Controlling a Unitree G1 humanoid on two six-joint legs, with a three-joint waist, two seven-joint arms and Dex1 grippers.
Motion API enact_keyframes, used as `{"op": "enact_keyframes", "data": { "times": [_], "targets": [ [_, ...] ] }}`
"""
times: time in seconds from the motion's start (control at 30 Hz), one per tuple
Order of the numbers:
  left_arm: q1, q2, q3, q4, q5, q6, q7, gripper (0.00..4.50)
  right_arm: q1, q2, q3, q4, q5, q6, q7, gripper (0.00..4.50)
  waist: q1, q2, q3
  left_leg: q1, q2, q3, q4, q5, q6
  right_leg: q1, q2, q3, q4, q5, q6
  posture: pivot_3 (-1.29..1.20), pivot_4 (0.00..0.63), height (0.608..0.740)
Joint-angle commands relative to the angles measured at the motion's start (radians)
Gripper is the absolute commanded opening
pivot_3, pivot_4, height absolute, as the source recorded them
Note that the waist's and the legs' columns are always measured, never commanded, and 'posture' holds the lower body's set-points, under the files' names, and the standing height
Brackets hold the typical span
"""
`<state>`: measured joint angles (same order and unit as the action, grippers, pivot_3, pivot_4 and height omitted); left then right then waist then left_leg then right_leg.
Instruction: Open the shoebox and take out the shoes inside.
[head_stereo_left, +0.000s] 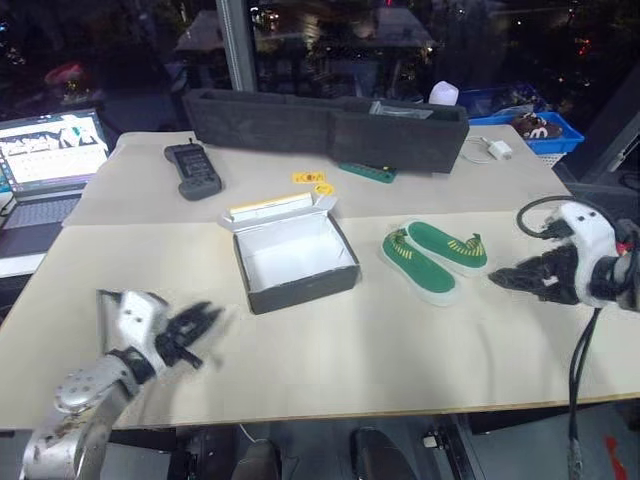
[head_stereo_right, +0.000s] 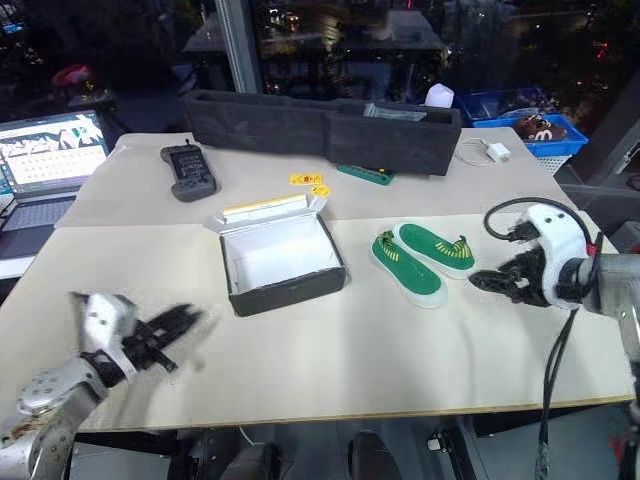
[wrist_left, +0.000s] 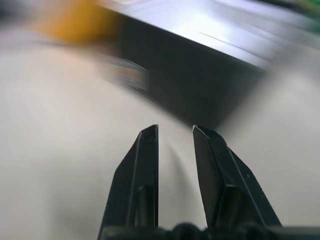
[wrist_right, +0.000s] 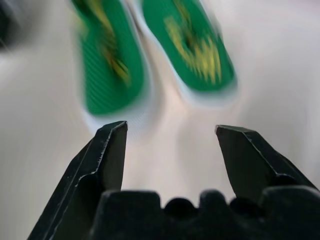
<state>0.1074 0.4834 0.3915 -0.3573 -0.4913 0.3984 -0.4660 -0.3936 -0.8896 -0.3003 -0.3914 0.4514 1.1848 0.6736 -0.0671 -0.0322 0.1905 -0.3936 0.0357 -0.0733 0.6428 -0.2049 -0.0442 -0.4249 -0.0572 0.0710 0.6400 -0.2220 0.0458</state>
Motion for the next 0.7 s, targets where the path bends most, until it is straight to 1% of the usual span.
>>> {"op": "enact_keyframes", "data": {
  "times": [0.03,0.07,0.13,0.17,0.2,0.23,0.3,0.43,0.5,0.6,0.7],
  "targets": [
    [-0.042,-0.063,0.076,0.002,0.048,-0.001,0.193,1.14,0.051,0.124,-0.049,-0.156,-0.071,-0.108,-0.182,3.4,0.006,0.0,0.0,0.0,0.0,0.0,0.0,0.0,0.0,0.001,0.0,0.0,-0.001,0.0,0.001,0.0,0.15,0.715],
    [-0.064,-0.089,0.09,0.018,0.071,-0.011,0.252,1.14,0.088,0.172,-0.029,-0.18,-0.13,-0.171,-0.257,3.4,0.01,0.0,0.0,0.0,-0.001,0.0,0.0,0.0,0.0,0.001,-0.001,0.0,-0.001,0.001,0.001,0.0,0.15,0.715],
    [-0.096,-0.119,0.106,0.047,0.103,-0.026,0.329,1.14,0.146,0.228,0.011,-0.207,-0.225,-0.271,-0.36,3.4,0.024,0.0,0.0,-0.001,-0.002,0.0,0.0,0.0,0.0,0.001,-0.002,0.0,-0.003,0.001,0.002,0.0,0.15,0.715],
    [-0.12,-0.136,0.11,0.086,0.132,-0.055,0.372,1.14,0.189,0.309,0.002,-0.218,-0.27,-0.351,-0.444,3.4,0.032,0.0,0.0,-0.002,-0.002,0.0,0.0,0.0,0.0,0.0,-0.002,0.0,-0.004,0.001,0.002,0.0,0.15,0.715],
    [-0.136,-0.148,0.111,0.114,0.153,-0.075,0.399,1.14,0.218,0.366,-0.007,-0.224,-0.297,-0.408,-0.499,3.4,0.033,-0.001,-0.001,-0.003,-0.002,0.0,0.0,0.0,0.0,0.0,-0.002,0.0,-0.005,0.002,0.002,0.0,0.15,0.715],
    [-0.147,-0.155,0.109,0.14,0.164,-0.09,0.409,1.14,0.252,0.4,-0.009,-0.224,-0.33,-0.463,-0.539,3.4,0.034,-0.001,-0.001,-0.003,-0.002,-0.001,0.0,0.0,0.0,0.0,-0.001,-0.001,-0.005,0.002,0.002,0.0,0.15,0.715],
    [-0.151,-0.155,0.096,0.171,0.169,-0.102,0.391,1.14,0.315,0.395,0.018,-0.213,-0.4,-0.539,-0.558,3.4,0.043,-0.002,-0.002,-0.004,-0.002,-0.001,-0.001,0.0,0.0,0.0,-0.001,-0.001,-0.007,0.002,0.003,0.0,0.15,0.715],
    [-0.157,-0.143,0.077,0.223,0.184,-0.144,0.35,1.14,0.389,0.423,0.052,-0.174,-0.469,-0.629,-0.586,3.4,0.042,-0.002,-0.002,-0.005,-0.002,0.0,0.0,0.001,-0.001,0.0,-0.002,0.0,-0.009,0.004,0.003,0.0,0.15,0.715],
    [-0.163,-0.122,0.064,0.256,0.207,-0.171,0.328,1.14,0.431,0.395,0.09,-0.115,-0.546,-0.612,-0.604,3.4,0.042,-0.003,-0.003,-0.004,-0.002,0.0,0.0,0.001,-0.001,0.001,-0.002,0.0,-0.009,0.004,0.003,0.0,0.15,0.715],
    [-0.189,-0.118,0.058,0.271,0.192,-0.182,0.311,1.14,0.444,0.428,0.008,-0.087,-0.511,-0.649,-0.613,3.4,0.042,-0.003,-0.003,-0.002,-0.001,0.0,0.0,0.001,-0.001,0.002,-0.002,-0.001,-0.008,0.001,-0.002,0.0,0.15,0.715],
    [-0.211,-0.121,0.051,0.297,0.188,-0.19,0.302,1.14,0.443,0.422,0.006,-0.068,-0.52,-0.682,-0.598,3.4,0.041,-0.003,-0.003,-0.003,-0.002,0.0,0.0,0.001,-0.001,0.002,-0.002,0.0,-0.008,0.003,0.001,0.0,0.15,0.715]
  ]
}}
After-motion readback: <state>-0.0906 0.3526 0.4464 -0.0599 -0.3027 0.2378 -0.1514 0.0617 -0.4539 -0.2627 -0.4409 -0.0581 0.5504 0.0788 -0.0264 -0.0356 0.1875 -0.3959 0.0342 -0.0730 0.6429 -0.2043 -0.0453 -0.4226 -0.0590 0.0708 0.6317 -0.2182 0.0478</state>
